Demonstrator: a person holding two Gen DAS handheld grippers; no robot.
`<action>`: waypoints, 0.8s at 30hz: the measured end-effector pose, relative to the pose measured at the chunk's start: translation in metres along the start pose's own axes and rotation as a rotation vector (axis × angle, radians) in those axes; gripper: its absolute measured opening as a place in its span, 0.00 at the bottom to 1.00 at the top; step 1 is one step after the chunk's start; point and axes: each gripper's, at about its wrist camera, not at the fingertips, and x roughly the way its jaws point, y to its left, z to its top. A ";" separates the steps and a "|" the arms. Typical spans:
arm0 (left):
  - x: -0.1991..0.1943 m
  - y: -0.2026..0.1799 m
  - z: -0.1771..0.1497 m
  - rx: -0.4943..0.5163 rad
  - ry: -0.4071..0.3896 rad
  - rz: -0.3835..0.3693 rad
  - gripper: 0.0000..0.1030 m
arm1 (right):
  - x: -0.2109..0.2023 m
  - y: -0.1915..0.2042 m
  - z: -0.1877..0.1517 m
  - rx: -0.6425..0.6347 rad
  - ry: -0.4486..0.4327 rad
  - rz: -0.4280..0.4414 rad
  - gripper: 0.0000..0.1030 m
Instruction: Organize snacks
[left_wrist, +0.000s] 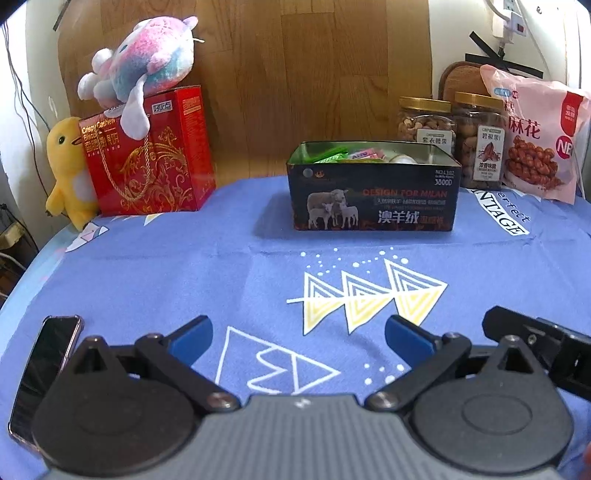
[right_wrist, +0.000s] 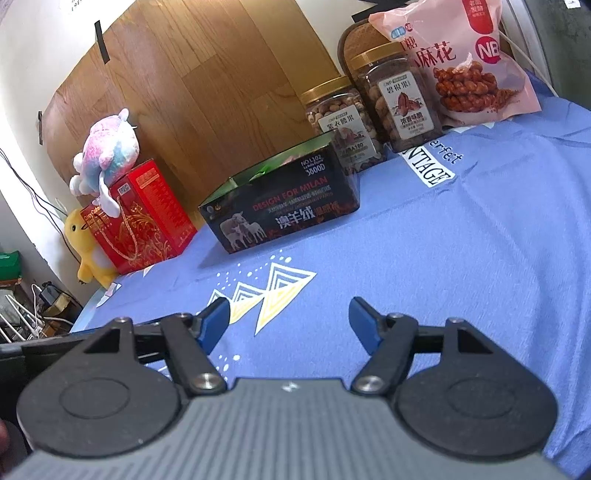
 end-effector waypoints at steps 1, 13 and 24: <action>0.000 -0.001 0.000 0.005 -0.004 0.001 1.00 | 0.000 0.000 0.000 -0.001 0.000 0.001 0.72; -0.002 -0.003 -0.001 0.015 -0.020 -0.006 1.00 | -0.007 0.007 -0.001 -0.062 -0.055 -0.022 0.74; -0.006 -0.001 -0.003 0.033 -0.061 0.025 1.00 | -0.011 0.018 -0.003 -0.117 -0.089 -0.028 0.77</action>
